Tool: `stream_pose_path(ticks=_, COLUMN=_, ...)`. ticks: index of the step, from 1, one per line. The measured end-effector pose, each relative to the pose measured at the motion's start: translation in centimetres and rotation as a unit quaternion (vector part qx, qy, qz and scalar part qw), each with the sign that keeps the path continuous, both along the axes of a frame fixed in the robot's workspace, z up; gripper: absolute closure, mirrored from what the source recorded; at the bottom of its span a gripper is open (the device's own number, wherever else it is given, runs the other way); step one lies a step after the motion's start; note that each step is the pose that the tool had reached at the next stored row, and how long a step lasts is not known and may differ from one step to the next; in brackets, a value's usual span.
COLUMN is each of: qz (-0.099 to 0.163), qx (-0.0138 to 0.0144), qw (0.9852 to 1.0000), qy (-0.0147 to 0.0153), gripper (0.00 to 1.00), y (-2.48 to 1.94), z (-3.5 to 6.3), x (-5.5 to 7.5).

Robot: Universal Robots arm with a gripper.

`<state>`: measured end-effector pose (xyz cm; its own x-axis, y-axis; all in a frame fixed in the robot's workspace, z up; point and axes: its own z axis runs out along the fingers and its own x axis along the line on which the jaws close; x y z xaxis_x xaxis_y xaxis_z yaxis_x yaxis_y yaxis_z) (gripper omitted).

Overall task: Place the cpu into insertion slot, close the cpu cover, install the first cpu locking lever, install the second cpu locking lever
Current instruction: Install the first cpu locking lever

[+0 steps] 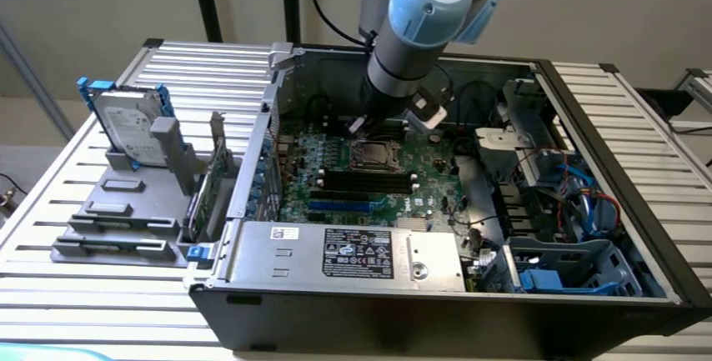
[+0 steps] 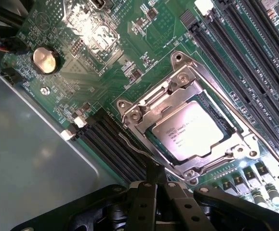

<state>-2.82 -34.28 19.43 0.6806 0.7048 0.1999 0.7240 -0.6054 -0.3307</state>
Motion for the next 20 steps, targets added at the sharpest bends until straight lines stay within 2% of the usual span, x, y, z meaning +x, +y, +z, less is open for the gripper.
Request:
stream_pose_path(ticks=8, qz=0.000, qx=-0.0063, qw=1.0000, qy=0.0001, gripper=0.89, y=0.00, z=-0.14, x=0.33)
stream_pose_path(ticks=12, qz=0.000, qx=-0.0062, qw=1.0000, qy=0.0005, gripper=0.89, y=0.00, z=-0.15, x=0.33)
stream_pose_path(ticks=20, qz=0.000, qx=-0.0038, qw=1.0000, qy=0.0026, gripper=0.89, y=0.00, z=-0.15, x=0.23)
